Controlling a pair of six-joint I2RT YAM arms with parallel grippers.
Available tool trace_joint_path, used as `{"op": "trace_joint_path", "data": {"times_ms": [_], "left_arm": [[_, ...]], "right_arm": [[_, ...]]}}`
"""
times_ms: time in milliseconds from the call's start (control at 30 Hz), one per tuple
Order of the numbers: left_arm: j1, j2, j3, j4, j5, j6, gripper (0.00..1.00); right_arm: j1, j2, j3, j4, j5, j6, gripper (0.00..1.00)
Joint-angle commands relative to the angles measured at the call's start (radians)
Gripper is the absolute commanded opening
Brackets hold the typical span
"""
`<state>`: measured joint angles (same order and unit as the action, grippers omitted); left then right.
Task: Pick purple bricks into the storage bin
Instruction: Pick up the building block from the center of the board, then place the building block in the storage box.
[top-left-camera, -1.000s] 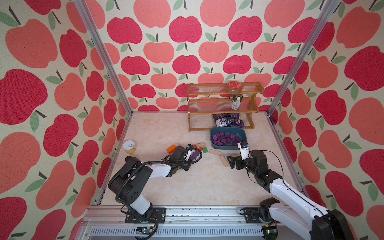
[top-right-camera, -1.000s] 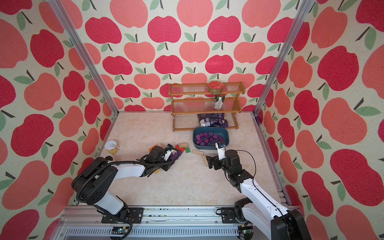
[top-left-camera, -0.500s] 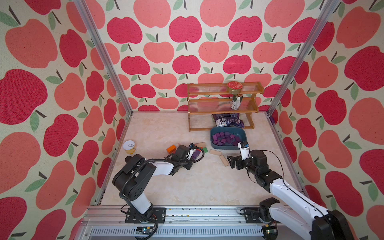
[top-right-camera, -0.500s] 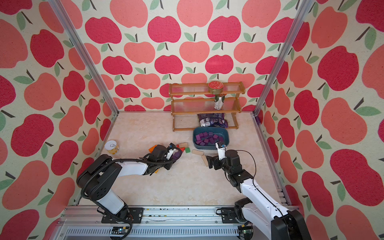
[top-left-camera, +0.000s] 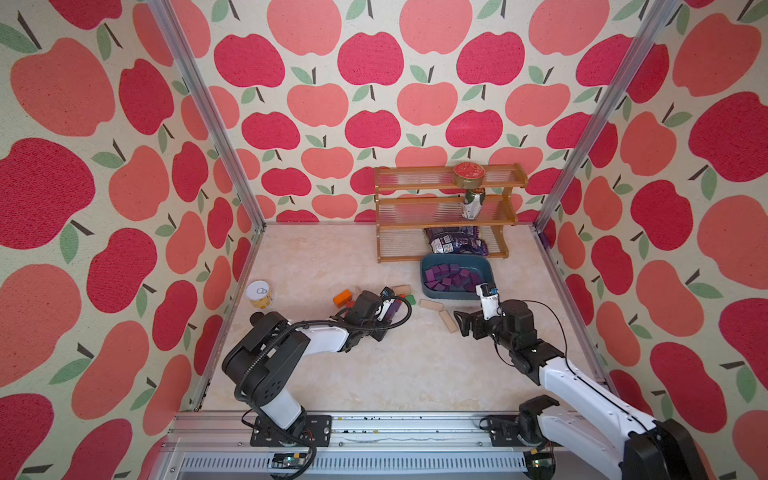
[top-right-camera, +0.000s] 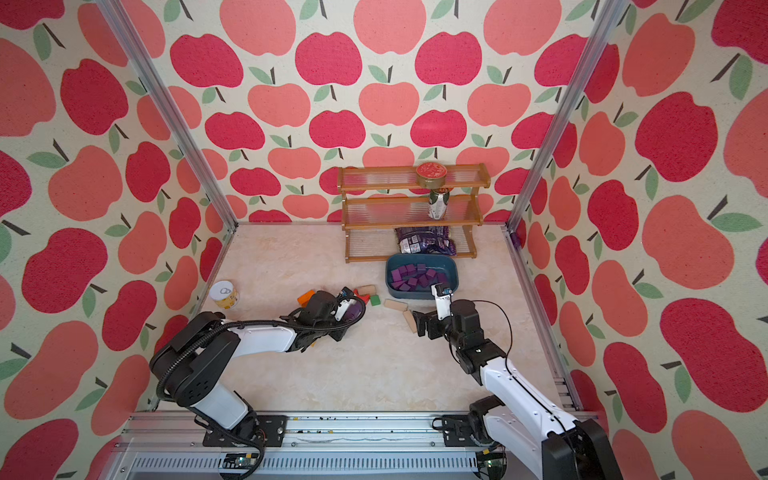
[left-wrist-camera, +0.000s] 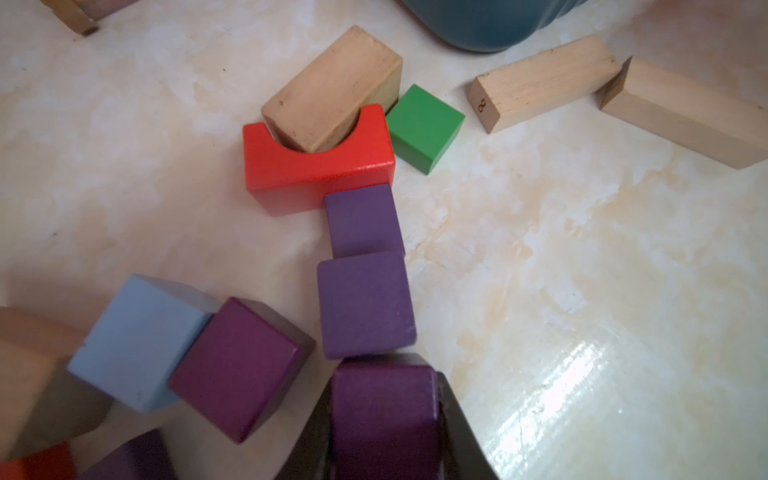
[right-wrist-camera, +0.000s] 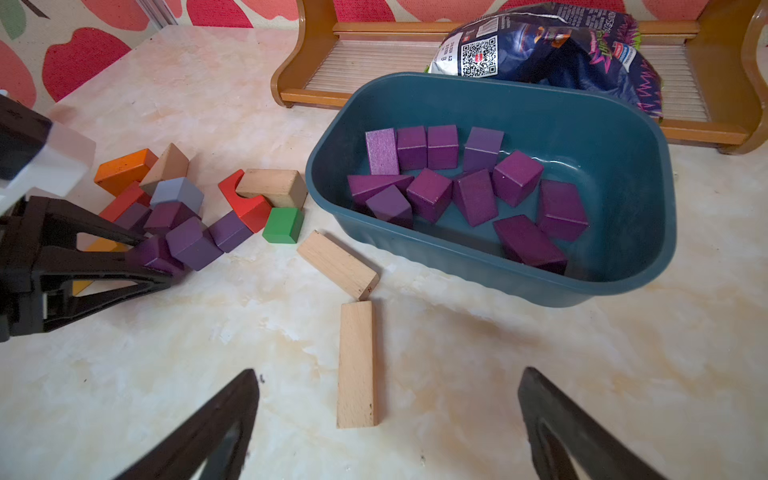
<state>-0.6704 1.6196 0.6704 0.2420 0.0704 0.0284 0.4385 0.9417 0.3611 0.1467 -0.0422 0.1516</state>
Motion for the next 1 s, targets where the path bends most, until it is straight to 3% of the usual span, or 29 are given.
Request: {"op": "trace_joint_path", "data": {"times_ms": [0, 433, 967], "left_arm": [[-0.009, -0.043, 0.062, -0.050, -0.028, 0.008, 0.22], [-0.059, -0.010, 0.301, -0.160, -0.044, 0.016, 0.23], [-0.084, 0.303, 0.724, -0.249, 0.030, 0.061, 0.23]], "right_arm": [[0.006, -0.007, -0.023, 0.032, 0.011, 0.023, 0.99], [0.006, 0.003, -0.042, 0.070, 0.043, 0.032, 0.99], [0.006, 0.022, -0.065, 0.106, 0.129, 0.052, 0.99]]}}
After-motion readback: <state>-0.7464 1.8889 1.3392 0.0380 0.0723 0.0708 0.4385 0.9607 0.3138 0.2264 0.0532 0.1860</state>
